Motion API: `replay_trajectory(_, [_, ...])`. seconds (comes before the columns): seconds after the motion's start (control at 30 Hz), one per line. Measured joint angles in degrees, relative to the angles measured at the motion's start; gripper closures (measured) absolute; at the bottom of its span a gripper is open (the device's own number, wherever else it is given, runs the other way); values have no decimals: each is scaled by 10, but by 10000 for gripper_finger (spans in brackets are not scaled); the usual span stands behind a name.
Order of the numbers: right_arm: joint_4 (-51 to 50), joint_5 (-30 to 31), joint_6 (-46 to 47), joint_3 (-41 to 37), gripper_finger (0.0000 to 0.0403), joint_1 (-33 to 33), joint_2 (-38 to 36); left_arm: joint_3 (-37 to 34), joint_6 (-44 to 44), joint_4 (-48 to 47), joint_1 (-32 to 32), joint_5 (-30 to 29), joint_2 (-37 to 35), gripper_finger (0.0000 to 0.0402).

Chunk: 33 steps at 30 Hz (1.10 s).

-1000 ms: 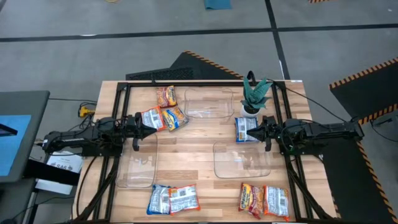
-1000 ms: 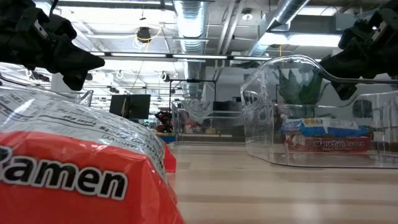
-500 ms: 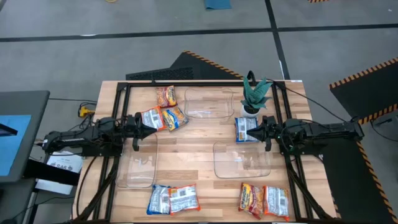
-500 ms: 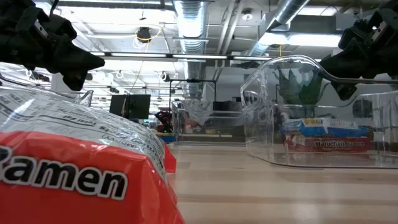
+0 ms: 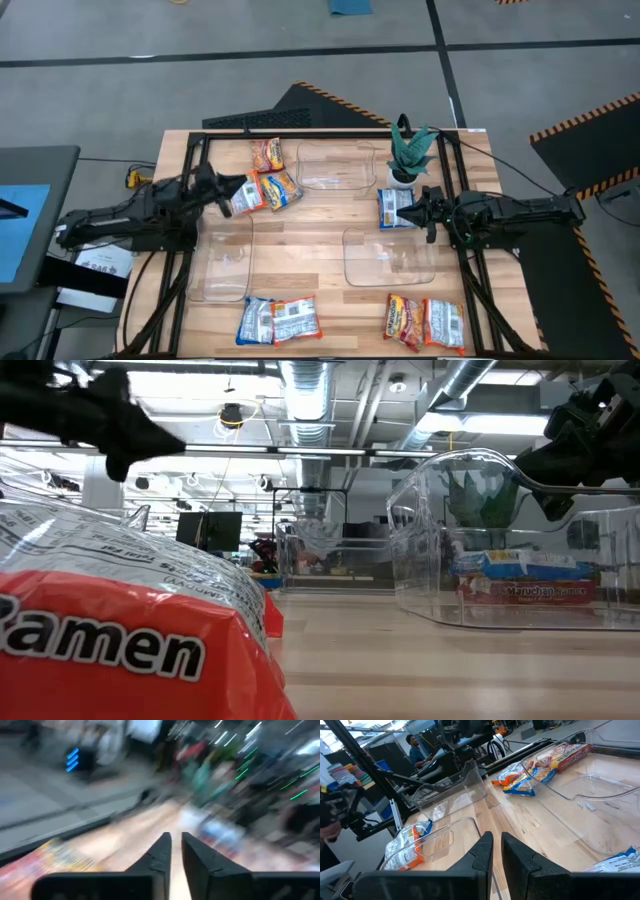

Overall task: Sort Maruchan noodles
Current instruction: Put the top left red bag into the top transparent bin

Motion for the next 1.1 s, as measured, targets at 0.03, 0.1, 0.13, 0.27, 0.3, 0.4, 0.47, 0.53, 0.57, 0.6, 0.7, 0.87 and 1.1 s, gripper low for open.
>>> replay_trajectory(0.03, [0, 0, 0, 0, 337, 0, 0, 25, 5, -36, 16, -1, 27, 344])
replay_trajectory(0.1, [0, 0, 0, 0, 337, 0, 0, 77, 25, -83, 50, 3, 84, 314])
replay_trajectory(0.13, [0, 0, 0, 0, 337, 0, 0, 101, 39, -100, 69, 3, 111, 298])
replay_trajectory(0.27, [0, 0, 0, 0, 337, 0, 0, 170, 81, -128, 142, 31, 213, 241])
replay_trajectory(0.3, [0, 0, 0, 0, 337, 0, 0, 183, 89, -128, 164, 53, 239, 228])
replay_trajectory(0.4, [0, 0, 0, 0, 337, 0, 0, 217, 103, -127, 218, 119, 321, 201])
replay_trajectory(0.47, [0, 0, 0, 0, 337, 0, 0, 240, 104, -124, 245, 143, 385, 191])
replay_trajectory(0.53, [0, 0, 0, 0, 337, 0, 0, 265, 106, -131, 263, 149, 454, 186])
replay_trajectory(0.57, [0, 0, 0, 0, 337, 0, 0, 281, 110, -139, 271, 148, 487, 185])
replay_trajectory(0.6, [0, 0, 0, 0, 337, 0, 0, 300, 111, -148, 276, 147, 519, 184])
replay_trajectory(0.7, [0, 0, 0, 0, 337, 0, 0, 356, 117, -194, 287, 149, 605, 184])
replay_trajectory(0.87, [0, 0, 0, 0, 337, 0, 0, 422, 156, -252, 287, 130, 714, 184])
replay_trajectory(1.1, [0, 0, 0, 0, 337, 0, 0, 447, 188, -251, 288, 116, 796, 184])
